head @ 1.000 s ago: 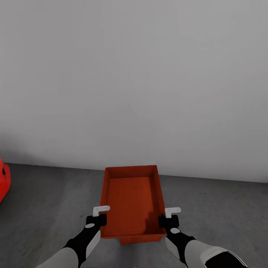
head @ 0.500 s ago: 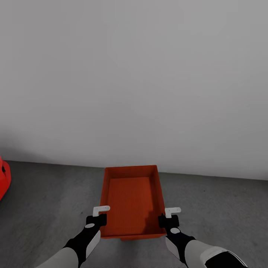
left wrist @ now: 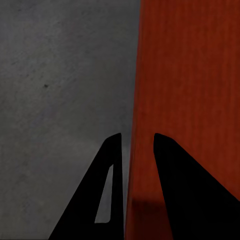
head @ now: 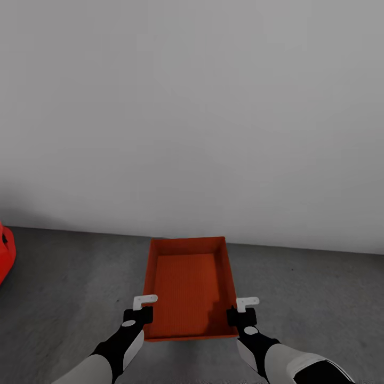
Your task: Move the two storage containers from the living room to the garage. In the garage, place one container on the floor and stack the other container on top of it (either order is fine).
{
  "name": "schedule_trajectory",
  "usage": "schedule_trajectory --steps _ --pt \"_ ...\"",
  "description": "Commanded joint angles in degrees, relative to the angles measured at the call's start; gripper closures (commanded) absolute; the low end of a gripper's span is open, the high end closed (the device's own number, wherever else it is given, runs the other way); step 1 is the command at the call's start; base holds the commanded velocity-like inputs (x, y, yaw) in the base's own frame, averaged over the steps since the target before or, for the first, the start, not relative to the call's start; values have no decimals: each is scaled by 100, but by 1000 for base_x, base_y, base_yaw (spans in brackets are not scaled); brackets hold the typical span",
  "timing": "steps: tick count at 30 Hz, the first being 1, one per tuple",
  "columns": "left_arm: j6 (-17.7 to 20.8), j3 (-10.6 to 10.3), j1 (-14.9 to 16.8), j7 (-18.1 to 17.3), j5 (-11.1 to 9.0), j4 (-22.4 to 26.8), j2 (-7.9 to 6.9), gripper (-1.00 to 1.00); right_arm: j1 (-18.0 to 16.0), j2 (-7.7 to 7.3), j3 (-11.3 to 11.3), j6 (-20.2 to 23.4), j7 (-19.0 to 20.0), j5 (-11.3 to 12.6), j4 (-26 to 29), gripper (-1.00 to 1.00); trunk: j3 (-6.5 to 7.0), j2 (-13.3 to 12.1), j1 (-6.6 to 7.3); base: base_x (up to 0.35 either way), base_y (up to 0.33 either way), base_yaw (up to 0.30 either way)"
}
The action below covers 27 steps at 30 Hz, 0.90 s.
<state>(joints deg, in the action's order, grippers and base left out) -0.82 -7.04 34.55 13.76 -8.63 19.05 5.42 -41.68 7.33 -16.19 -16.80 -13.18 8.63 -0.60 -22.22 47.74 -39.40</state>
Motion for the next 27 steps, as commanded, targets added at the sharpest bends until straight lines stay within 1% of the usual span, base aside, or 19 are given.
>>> schedule_trajectory --steps 1,27 --pt "-5 -34 -1 56 -95 -7 -103 100 -7 5 206 -447 52 -124 16 100 -16 5 0 0 0 0" --pt "-3 -34 -1 56 -104 -16 -103 100 -7 5 204 -447 52 -124 16 100 -258 5 0 0 0 0"
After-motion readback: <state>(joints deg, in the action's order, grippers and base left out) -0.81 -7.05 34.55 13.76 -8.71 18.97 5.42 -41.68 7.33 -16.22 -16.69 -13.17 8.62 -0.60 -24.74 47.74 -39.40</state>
